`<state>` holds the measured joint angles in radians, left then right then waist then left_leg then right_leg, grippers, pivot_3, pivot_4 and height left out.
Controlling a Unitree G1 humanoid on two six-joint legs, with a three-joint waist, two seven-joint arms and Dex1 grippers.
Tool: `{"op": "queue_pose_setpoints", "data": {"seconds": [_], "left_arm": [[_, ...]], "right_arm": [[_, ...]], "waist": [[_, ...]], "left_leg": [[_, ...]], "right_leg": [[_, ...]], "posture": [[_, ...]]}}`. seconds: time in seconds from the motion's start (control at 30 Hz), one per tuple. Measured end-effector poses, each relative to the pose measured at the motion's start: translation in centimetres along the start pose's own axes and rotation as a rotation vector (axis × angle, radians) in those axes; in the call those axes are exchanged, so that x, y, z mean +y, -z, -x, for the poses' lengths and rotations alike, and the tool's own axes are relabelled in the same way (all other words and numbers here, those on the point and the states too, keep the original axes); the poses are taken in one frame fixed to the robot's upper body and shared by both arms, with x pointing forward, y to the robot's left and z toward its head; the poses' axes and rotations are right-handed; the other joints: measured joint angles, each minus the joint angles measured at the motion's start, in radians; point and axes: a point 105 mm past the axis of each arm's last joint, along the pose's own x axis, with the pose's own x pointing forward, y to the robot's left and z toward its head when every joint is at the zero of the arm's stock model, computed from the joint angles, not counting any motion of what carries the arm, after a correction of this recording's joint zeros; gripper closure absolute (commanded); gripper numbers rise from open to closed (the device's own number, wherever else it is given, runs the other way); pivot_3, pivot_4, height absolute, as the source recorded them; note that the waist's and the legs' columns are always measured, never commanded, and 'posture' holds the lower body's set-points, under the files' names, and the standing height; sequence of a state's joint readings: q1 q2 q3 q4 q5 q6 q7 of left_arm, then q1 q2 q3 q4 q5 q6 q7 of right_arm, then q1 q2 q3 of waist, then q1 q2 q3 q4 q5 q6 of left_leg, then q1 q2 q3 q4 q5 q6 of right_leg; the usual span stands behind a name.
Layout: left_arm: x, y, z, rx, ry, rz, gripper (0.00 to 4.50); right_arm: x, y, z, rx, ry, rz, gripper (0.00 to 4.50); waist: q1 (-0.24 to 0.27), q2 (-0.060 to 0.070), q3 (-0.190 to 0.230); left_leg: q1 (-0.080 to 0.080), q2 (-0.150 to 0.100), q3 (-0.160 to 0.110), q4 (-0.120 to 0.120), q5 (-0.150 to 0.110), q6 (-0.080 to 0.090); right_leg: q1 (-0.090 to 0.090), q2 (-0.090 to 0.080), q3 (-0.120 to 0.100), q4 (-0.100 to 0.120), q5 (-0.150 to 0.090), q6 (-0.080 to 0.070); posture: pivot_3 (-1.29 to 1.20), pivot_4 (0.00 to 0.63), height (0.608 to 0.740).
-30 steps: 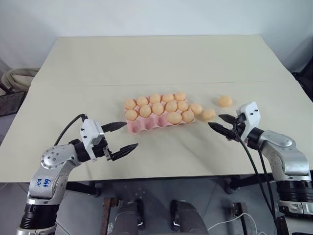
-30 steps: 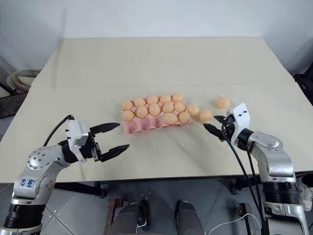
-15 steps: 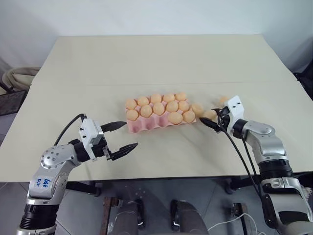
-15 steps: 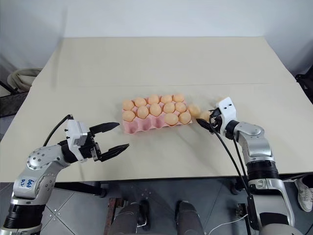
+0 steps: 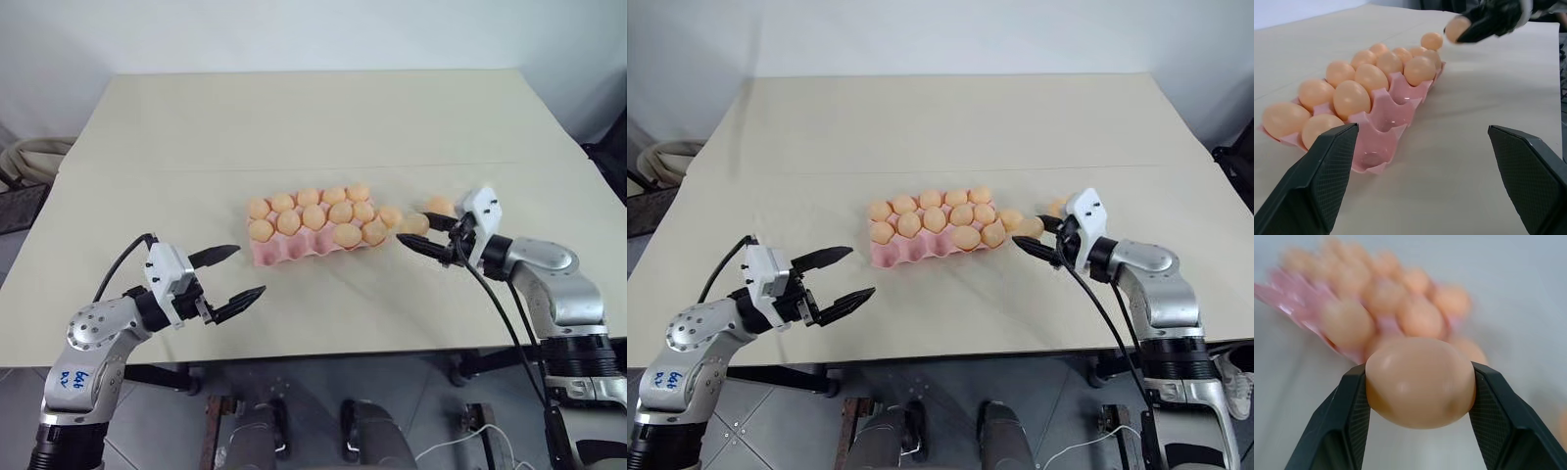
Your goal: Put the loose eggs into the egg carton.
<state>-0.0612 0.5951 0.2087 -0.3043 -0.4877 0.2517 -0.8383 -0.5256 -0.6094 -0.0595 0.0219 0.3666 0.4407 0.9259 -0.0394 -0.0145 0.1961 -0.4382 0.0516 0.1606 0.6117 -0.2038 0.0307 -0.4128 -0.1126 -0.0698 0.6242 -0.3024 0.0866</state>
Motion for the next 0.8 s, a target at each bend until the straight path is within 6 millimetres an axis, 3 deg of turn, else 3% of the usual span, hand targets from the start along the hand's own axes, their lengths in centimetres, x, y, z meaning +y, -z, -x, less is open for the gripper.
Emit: {"op": "queue_pose_setpoints", "data": {"seconds": [0.1, 0.2, 0.33, 0.37, 0.53, 0.7, 0.8], "left_arm": [[0.2, -0.1, 0.1, -0.001, -0.008, 0.001, 0.00], [0.2, 0.0, 0.1, 0.002, -0.006, 0.015, 0.00], [0.2, 0.1, 0.1, 0.007, -0.012, 0.030, 0.00], [0.2, 0.1, 0.1, 0.007, -0.014, 0.030, 0.00], [0.1, 0.1, 0.2, 0.010, -0.031, 0.026, 0.00], [-0.1, 0.0, 0.2, 0.010, -0.031, 0.022, 0.00], [-0.2, -0.2, 0.1, 0.005, -0.026, 0.015, 0.00]], "right_arm": [[2.6, -1.9, -3.2, -0.046, -0.096, -0.001, 2.07], [5.0, -2.5, -6.2, -0.043, -0.169, -0.017, 2.07], [6.6, -2.9, -8.8, -0.025, -0.205, -0.007, 2.07], [6.7, -2.7, -9.3, -0.011, -0.209, -0.004, 1.74], [6.5, -1.2, -10.1, 0.040, -0.198, -0.023, 0.11], [6.6, -1.2, -10.0, 0.039, -0.205, -0.020, 0.02], [6.5, -1.7, -8.2, -0.010, -0.217, -0.009, 0.02]], "waist": [[-0.012, 0.000, 0.000], [-0.015, 0.000, 0.000], [-0.014, 0.000, 0.000], [-0.014, 0.000, 0.000], [-0.015, 0.000, 0.000], [-0.016, 0.000, 0.000], [-0.011, 0.000, 0.000]], "left_leg": [[0.000, 0.001, 0.000, -0.001, 0.000, -0.001], [-0.001, 0.001, 0.000, -0.003, 0.001, -0.002], [-0.004, -0.001, 0.000, -0.006, 0.001, -0.002], [-0.004, -0.001, 0.001, -0.007, 0.001, -0.002], [-0.003, -0.001, 0.003, -0.007, 0.001, -0.002], [-0.002, 0.000, 0.003, -0.006, 0.001, -0.002], [-0.003, 0.000, 0.003, -0.007, 0.001, -0.002]], "right_leg": [[-0.001, 0.000, 0.005, 0.000, 0.000, -0.002], [-0.002, 0.000, 0.005, -0.001, 0.000, -0.002], [-0.004, -0.001, 0.004, -0.003, 0.000, -0.002], [-0.004, -0.001, 0.003, -0.003, 0.000, -0.002], [-0.005, -0.002, 0.002, -0.003, 0.000, -0.002], [-0.005, -0.001, 0.000, -0.002, 0.000, -0.002], [-0.004, -0.002, -0.001, -0.002, 0.000, -0.002]], "posture": [[0.00, 0.150, 0.740], [0.00, 0.150, 0.740], [0.00, 0.150, 0.740], [0.00, 0.150, 0.740], [0.00, 0.150, 0.740], [0.00, 0.150, 0.740], [0.00, 0.150, 0.740]]}}
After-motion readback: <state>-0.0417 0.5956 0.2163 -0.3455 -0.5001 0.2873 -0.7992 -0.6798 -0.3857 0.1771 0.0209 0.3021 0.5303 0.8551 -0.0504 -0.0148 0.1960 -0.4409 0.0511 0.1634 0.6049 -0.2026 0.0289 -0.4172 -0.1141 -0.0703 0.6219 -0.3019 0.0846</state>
